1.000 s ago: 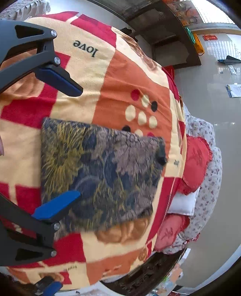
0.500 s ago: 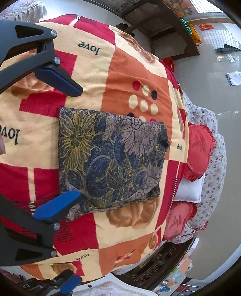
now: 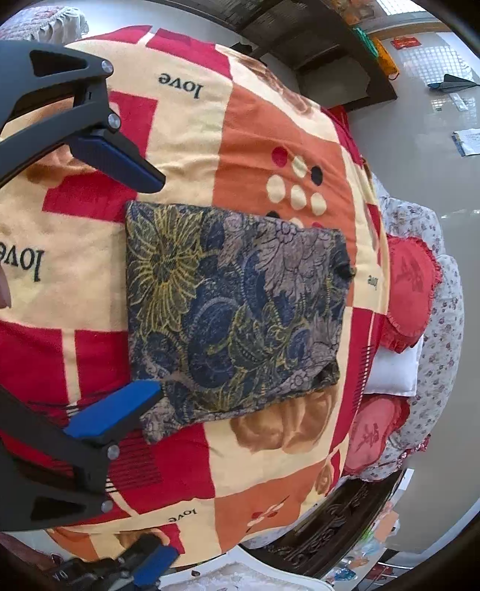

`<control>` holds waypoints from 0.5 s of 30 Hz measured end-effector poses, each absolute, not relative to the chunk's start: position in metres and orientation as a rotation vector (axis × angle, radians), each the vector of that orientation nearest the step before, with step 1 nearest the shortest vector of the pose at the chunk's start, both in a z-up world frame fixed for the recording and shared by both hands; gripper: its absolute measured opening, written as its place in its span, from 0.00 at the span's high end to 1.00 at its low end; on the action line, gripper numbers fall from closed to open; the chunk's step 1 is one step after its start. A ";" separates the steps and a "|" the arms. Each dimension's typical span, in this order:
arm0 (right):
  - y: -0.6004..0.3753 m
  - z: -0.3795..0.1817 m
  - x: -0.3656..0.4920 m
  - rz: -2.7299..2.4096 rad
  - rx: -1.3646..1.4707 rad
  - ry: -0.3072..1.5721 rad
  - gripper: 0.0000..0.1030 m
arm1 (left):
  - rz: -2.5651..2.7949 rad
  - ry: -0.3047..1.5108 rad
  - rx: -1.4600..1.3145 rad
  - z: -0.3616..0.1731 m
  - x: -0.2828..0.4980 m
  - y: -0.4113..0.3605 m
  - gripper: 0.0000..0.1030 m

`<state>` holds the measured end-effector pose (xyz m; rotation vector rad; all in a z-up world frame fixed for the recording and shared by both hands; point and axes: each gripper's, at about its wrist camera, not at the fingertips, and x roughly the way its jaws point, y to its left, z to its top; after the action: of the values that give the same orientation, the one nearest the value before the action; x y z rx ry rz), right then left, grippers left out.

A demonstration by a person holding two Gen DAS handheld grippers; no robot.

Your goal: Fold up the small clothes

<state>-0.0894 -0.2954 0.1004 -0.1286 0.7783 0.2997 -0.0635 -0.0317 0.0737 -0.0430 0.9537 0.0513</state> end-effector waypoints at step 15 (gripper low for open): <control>-0.296 0.099 -0.085 0.260 -0.090 0.832 0.66 | 0.053 0.962 -0.044 0.069 -0.067 -0.030 0.00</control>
<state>-0.0854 -0.2962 0.0993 -0.0904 0.8322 0.2604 -0.0674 -0.0297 0.0688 -0.0444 0.9617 0.0528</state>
